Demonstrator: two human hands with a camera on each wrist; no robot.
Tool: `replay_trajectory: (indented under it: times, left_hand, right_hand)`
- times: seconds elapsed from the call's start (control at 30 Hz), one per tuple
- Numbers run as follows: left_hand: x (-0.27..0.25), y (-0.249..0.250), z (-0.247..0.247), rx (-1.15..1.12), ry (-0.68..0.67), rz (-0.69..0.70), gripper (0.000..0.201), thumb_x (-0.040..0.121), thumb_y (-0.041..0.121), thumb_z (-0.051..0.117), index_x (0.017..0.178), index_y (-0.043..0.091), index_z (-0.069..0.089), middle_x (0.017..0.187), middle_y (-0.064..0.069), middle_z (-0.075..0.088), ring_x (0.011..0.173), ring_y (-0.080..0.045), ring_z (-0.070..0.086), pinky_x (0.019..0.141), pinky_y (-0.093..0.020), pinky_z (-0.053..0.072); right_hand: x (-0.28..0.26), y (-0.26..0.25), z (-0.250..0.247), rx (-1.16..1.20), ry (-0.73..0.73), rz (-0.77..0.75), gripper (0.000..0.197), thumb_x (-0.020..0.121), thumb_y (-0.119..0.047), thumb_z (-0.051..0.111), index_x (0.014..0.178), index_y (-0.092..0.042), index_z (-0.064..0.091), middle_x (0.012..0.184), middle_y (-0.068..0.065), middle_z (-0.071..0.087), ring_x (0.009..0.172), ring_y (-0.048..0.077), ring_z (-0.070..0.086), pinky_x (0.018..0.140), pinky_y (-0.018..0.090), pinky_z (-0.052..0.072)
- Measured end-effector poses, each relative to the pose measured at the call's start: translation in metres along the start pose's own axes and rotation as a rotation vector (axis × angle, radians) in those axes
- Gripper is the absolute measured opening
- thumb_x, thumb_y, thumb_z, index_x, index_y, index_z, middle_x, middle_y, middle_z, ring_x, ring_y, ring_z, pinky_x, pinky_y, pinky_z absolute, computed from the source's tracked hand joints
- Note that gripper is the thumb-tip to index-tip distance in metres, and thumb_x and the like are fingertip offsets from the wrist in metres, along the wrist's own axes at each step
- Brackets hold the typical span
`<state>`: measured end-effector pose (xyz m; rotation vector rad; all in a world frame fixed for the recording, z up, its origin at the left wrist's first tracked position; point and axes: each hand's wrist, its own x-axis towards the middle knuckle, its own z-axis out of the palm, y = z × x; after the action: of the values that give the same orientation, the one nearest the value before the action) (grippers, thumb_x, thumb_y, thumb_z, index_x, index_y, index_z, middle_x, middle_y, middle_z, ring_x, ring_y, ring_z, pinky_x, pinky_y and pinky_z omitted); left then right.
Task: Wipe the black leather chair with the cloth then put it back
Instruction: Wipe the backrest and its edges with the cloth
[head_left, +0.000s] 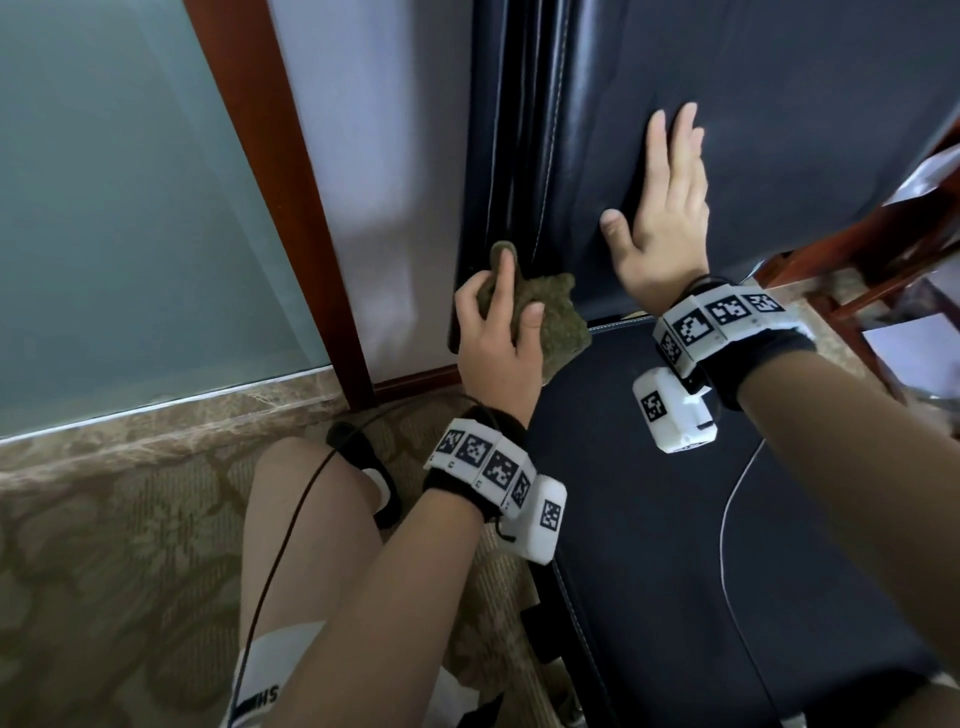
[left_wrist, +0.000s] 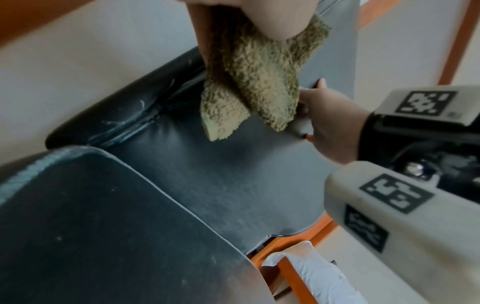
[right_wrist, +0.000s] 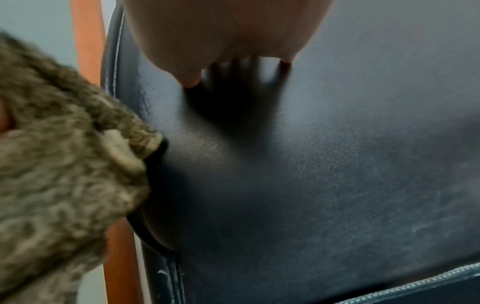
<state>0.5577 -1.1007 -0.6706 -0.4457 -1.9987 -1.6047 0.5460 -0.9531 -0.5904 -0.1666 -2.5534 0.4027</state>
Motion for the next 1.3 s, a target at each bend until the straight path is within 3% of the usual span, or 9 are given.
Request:
replay_trajectory:
  times: [0.1,0.23,0.37,0.63,0.73,0.83,1.0,1.13,1.3]
  left_hand:
    - [-0.001,-0.001,0.012,-0.003,0.023,-0.087,0.051,0.09,0.029,0.048,0.129,-0.004,0.05,0.114,-0.027,0.05,0.106,-0.017,0.043,0.092,0.004,0.023]
    - [-0.014,-0.028,0.021,0.101,0.01,-0.388,0.048,0.093,0.026,0.052,0.136,0.005,0.046,0.128,-0.021,0.046,0.113,-0.028,0.05,0.085,-0.013,0.032]
    - [-0.03,-0.049,0.02,0.103,0.018,-0.519,0.045,0.093,0.014,0.056,0.135,0.002,0.045,0.126,-0.023,0.046,0.114,-0.032,0.051,0.088,-0.009,0.025]
    - [-0.024,-0.014,0.021,-0.039,0.13,-0.216,0.051,0.088,0.023,0.05,0.13,-0.006,0.048,0.114,-0.026,0.048,0.106,-0.008,0.043,0.094,0.003,0.025]
    - [-0.016,-0.008,0.036,-0.01,0.123,-0.184,0.048,0.087,0.015,0.054,0.129,-0.009,0.048,0.113,-0.032,0.047,0.102,-0.012,0.043,0.09,0.009,0.021]
    - [-0.012,-0.017,0.045,-0.016,0.168,-0.358,0.048,0.089,0.008,0.057,0.134,-0.004,0.043,0.123,-0.03,0.044,0.105,-0.015,0.044,0.087,0.007,0.022]
    - [-0.019,-0.052,0.042,0.112,0.056,-0.654,0.051,0.096,0.015,0.05,0.142,0.004,0.033,0.135,-0.02,0.038,0.124,-0.03,0.043,0.095,-0.013,0.025]
    - [-0.024,-0.047,0.032,0.087,0.085,-0.507,0.048,0.094,0.012,0.053,0.138,0.001,0.039,0.13,-0.022,0.042,0.117,-0.027,0.048,0.091,0.002,0.02]
    - [-0.028,-0.014,0.036,-0.011,0.123,-0.243,0.054,0.092,0.031,0.048,0.133,-0.005,0.044,0.118,-0.029,0.046,0.105,-0.001,0.035,0.086,0.01,0.022]
  right_hand:
    - [-0.001,0.0,-0.002,0.003,-0.006,-0.005,0.069,0.094,-0.027,0.047,0.147,-0.002,0.01,0.153,0.025,0.002,0.141,0.043,0.005,0.11,0.052,0.015]
    - [0.0,0.0,-0.001,-0.001,-0.01,0.004,0.07,0.093,-0.027,0.046,0.147,-0.004,0.01,0.154,0.022,0.002,0.141,0.042,0.005,0.109,0.055,0.019]
    - [0.0,0.001,0.0,-0.016,-0.031,0.021,0.07,0.093,-0.027,0.045,0.148,-0.007,0.007,0.155,0.019,-0.001,0.142,0.037,0.002,0.109,0.052,0.017]
    - [-0.001,0.003,0.006,-0.025,-0.009,0.026,0.07,0.093,-0.03,0.042,0.148,-0.006,0.007,0.155,0.021,0.0,0.142,0.037,0.002,0.108,0.053,0.017]
    - [-0.001,0.005,0.005,-0.023,0.001,0.017,0.069,0.094,-0.032,0.043,0.148,-0.007,0.007,0.155,0.02,0.0,0.143,0.036,0.002,0.107,0.054,0.018]
    - [0.0,0.005,0.005,-0.031,-0.002,0.024,0.069,0.094,-0.031,0.043,0.148,-0.008,0.008,0.155,0.019,0.0,0.143,0.035,0.002,0.108,0.054,0.019]
    - [-0.001,0.005,0.005,-0.038,-0.019,0.015,0.069,0.094,-0.032,0.042,0.148,-0.008,0.007,0.155,0.019,-0.001,0.143,0.034,0.001,0.108,0.052,0.016]
    - [0.0,0.006,0.008,-0.028,0.001,0.004,0.068,0.096,-0.035,0.04,0.148,-0.005,0.008,0.154,0.022,0.001,0.143,0.036,0.003,0.108,0.052,0.017]
    - [-0.001,0.007,0.012,-0.037,0.049,-0.023,0.069,0.095,-0.041,0.037,0.146,-0.001,0.013,0.152,0.027,0.007,0.141,0.04,0.009,0.106,0.055,0.021]
